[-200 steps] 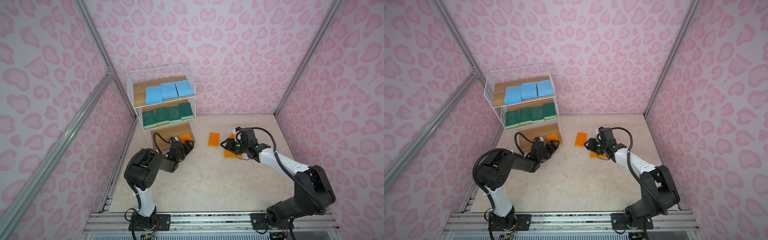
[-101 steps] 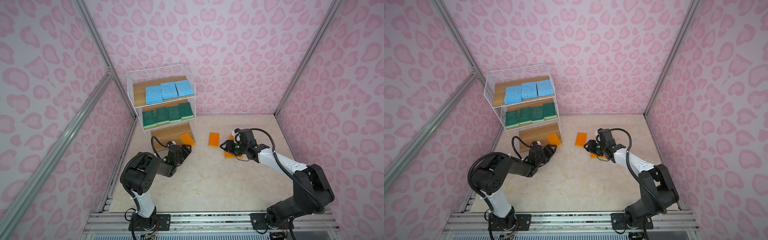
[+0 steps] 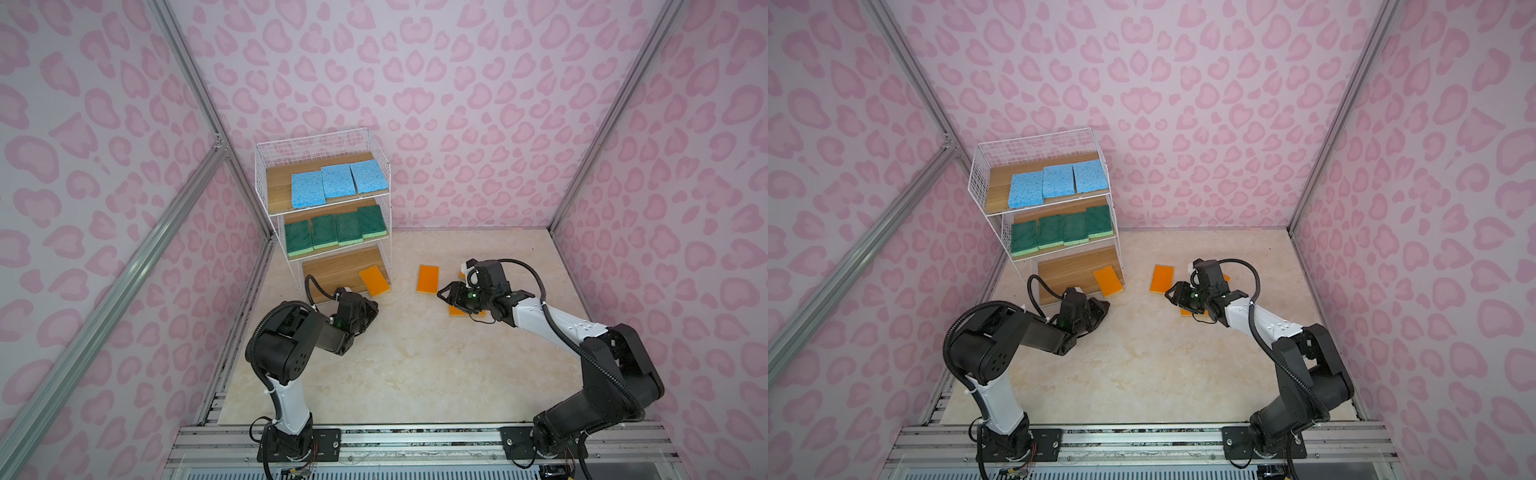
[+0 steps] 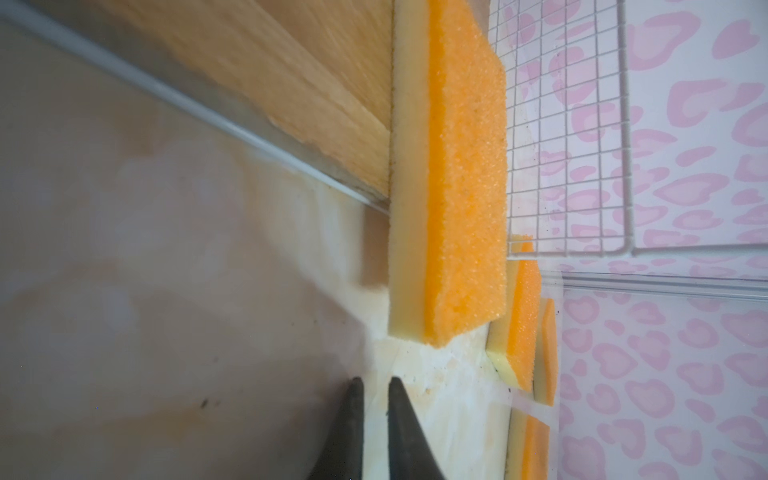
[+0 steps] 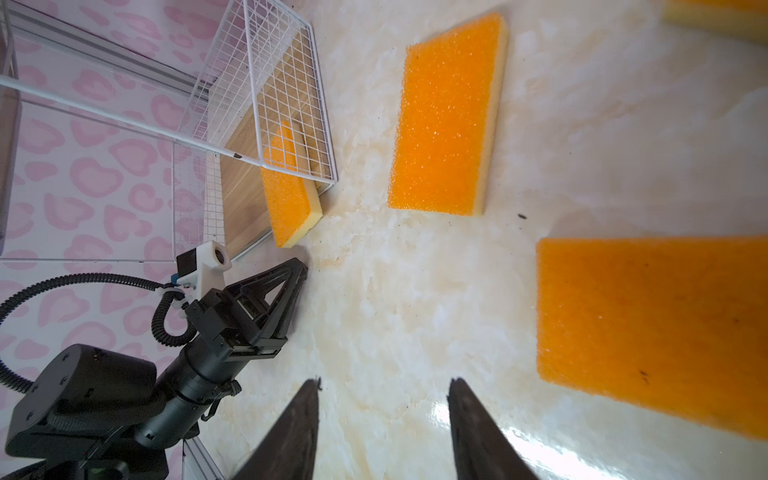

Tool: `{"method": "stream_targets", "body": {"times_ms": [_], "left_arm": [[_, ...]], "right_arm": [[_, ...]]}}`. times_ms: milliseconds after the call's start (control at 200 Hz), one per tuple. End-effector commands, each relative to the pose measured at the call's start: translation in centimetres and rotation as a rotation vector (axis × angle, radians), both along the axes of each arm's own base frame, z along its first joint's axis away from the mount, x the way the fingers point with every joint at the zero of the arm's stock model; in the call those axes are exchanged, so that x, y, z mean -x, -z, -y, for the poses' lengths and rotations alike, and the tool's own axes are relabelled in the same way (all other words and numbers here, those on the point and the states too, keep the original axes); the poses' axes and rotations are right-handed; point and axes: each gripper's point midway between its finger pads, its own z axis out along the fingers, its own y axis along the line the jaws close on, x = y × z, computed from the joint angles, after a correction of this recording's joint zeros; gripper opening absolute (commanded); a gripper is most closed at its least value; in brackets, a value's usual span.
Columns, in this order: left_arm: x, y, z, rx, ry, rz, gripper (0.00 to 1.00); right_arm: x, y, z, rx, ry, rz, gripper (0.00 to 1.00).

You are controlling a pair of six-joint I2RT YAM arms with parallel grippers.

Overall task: Place and organize the cleaning sponges onto the shelf
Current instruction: 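Push the orange sponge onto the bottom shelf with the left gripper while the right hovers, then slide the sponge deeper on the shelf with the left while the right lowers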

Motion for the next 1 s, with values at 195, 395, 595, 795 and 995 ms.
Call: {"method": "stream_targets", "body": {"times_ms": [195, 395, 595, 795, 995], "left_arm": [[-2.4, 0.5, -1.2, -0.005, -0.038, 0.002, 0.06], [-4.2, 0.0, -1.5, 0.000, -0.020, 0.023, 0.06], [-5.7, -0.4, -1.1, 0.005, 0.008, 0.034, 0.05], [-6.6, -0.5, -0.4, 0.019, 0.035, 0.034, 0.08], [-6.0, -0.7, -0.6, 0.009, 0.043, 0.038, 0.29]], "right_arm": [[-0.2, 0.5, 0.1, 0.005, -0.009, 0.007, 0.51], [-0.3, 1.1, 0.3, 0.009, -0.007, -0.006, 0.51], [-0.4, 1.3, 0.4, 0.014, -0.004, -0.010, 0.51], [-0.4, 1.3, 0.4, 0.017, -0.004, -0.012, 0.51], [-0.7, 1.3, 0.7, 0.038, -0.001, -0.008, 0.52]]}}
